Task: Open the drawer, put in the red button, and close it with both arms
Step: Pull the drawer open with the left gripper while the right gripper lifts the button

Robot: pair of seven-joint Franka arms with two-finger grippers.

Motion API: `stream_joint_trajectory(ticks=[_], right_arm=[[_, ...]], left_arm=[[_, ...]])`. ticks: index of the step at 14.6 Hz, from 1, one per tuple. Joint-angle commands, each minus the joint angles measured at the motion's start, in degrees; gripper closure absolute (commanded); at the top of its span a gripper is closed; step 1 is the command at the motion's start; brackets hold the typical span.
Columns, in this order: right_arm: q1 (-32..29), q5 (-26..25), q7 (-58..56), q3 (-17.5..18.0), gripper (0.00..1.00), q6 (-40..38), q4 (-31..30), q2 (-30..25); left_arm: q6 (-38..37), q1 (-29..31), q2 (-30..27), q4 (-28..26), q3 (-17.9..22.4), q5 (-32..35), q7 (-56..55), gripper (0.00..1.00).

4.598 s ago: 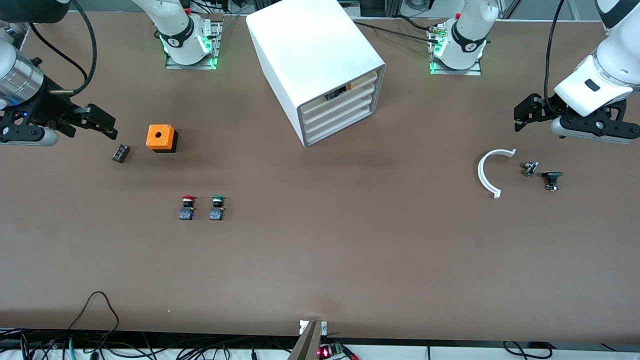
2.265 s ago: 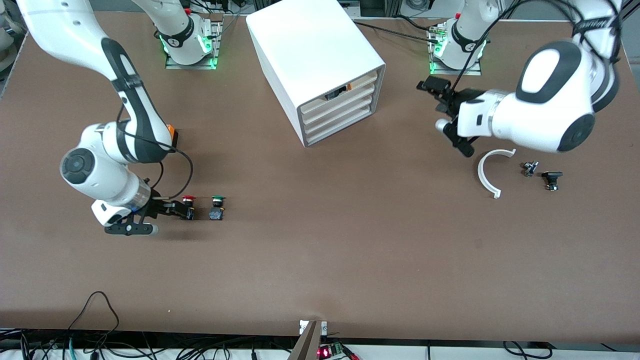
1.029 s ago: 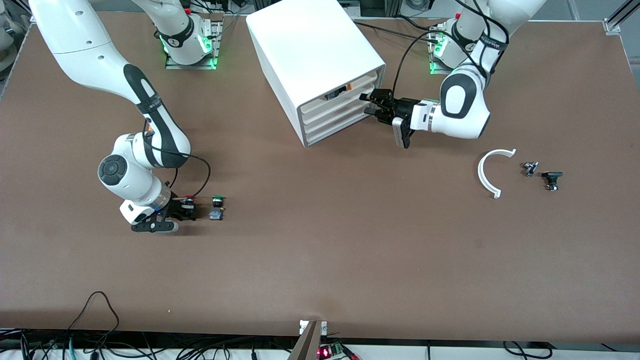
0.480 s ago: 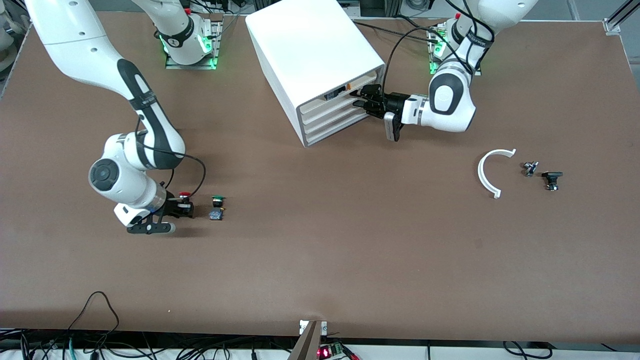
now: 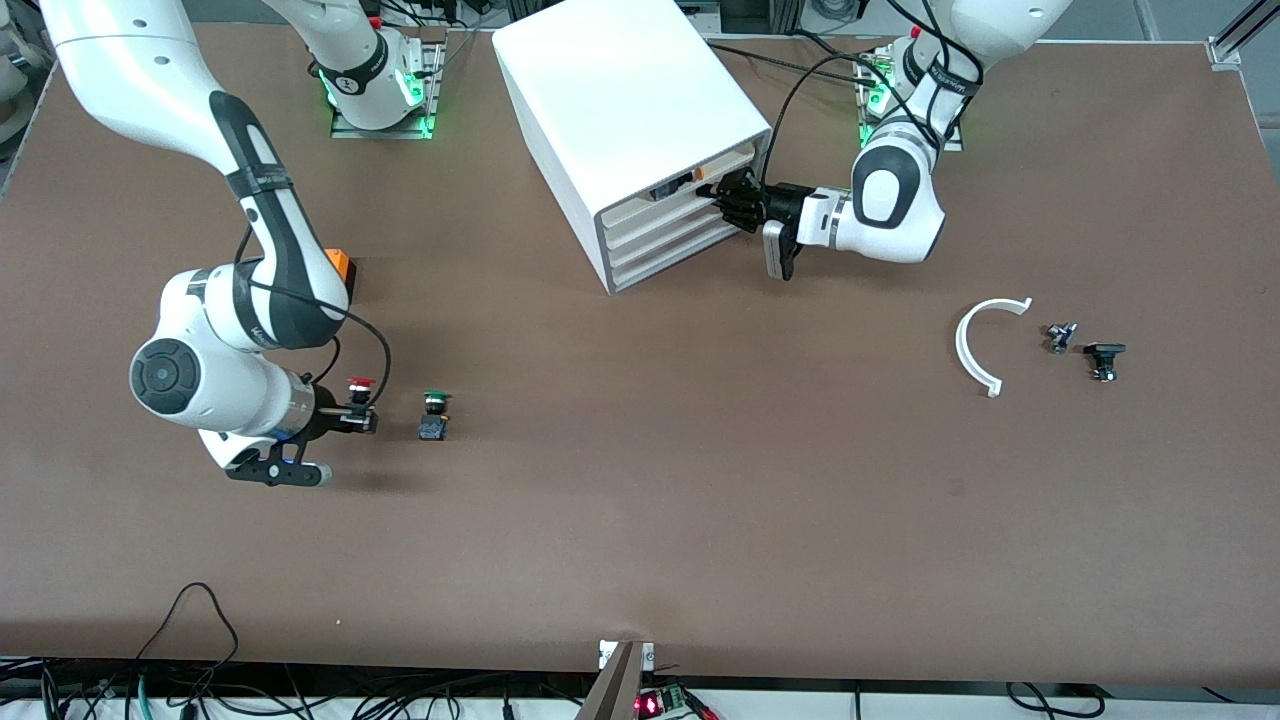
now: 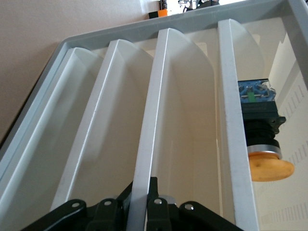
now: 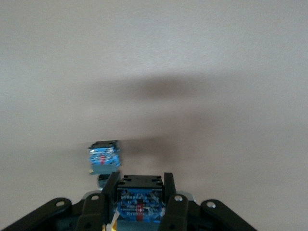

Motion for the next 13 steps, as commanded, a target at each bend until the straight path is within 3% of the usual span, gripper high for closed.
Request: stream_joint_trajectory(ticks=[1, 6, 13], right_arm=[[2.26, 0.06, 5.45, 0.0, 1.0, -5.59, 5.46, 1.12], [8.58, 0.24, 19.41, 0.09, 1.0, -9.64, 10.47, 0.68], [19.3, 0.15, 44.01, 0.09, 1.0, -10.61, 16.89, 0.85]], left_arm=[[1.83, 1.52, 1.43, 2.2, 1.44, 0.27, 1.4, 1.0], [1.74, 3.02, 7.66, 11.86, 6.8, 10.99, 0.26, 1.0], [1.13, 7.68, 13.65, 21.54, 7.96, 19.26, -0.44, 1.0]])
